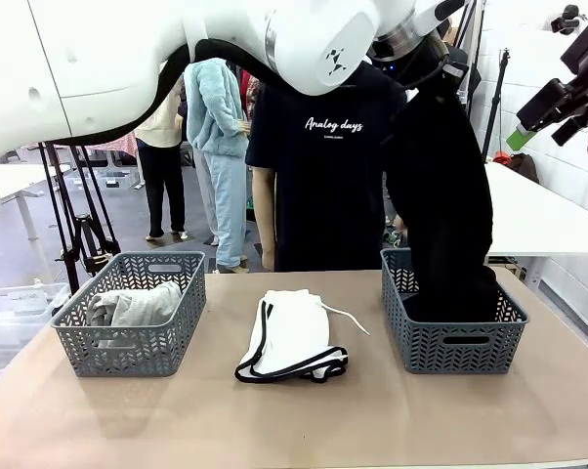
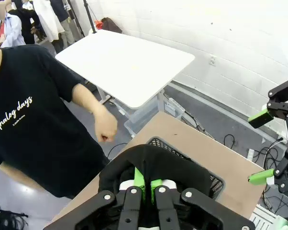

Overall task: Sort the tops and bottoms.
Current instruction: Sort the clothes according to human instructions.

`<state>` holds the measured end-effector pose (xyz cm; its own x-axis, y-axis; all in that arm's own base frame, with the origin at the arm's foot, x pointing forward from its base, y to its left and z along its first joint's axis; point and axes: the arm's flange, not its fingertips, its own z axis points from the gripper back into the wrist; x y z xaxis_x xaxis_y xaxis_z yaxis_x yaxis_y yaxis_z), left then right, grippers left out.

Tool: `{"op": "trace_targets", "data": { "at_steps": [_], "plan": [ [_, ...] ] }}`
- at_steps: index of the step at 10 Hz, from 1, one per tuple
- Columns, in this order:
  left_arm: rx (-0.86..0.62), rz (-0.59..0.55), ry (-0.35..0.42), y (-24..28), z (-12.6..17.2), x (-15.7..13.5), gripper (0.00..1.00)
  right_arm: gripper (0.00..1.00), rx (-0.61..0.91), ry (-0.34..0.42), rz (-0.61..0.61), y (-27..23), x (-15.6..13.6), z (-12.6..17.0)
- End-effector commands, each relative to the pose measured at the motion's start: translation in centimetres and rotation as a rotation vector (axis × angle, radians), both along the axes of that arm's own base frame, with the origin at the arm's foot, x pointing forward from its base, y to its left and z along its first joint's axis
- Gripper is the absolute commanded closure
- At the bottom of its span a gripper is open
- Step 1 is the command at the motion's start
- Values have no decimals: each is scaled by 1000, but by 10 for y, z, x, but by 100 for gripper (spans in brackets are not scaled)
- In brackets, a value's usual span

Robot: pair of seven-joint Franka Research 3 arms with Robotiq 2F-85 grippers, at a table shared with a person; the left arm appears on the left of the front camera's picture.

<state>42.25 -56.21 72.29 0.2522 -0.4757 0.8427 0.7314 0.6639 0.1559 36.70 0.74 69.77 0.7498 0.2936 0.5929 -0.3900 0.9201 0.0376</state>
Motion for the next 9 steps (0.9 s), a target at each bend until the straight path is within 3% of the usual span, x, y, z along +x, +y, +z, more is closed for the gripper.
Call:
{"op": "trace_targets", "data": {
  "at_steps": [1, 3, 4, 6, 8, 9],
  "plan": [
    [-5, -6, -94, -14, -4, 16, 100, 0, -15, -1, 6, -1, 2, 0],
    [-49, 73, -207, -38, -13, 70, 100, 0, -15, -1, 6, -1, 2, 0],
    [-61, 79, -198, -48, -21, 97, 100, 0, -15, -1, 6, -1, 2, 0],
    [-95, 56, -198, -56, -32, 118, 100, 0, -15, -1, 6, -1, 2, 0],
    [-92, 49, -105, -51, -58, 127, 100, 0, -15, -1, 6, -1, 2, 0],
    [-75, 43, 3, -50, -79, 124, 100, 0, -15, -1, 6, -1, 2, 0]
  ]
}}
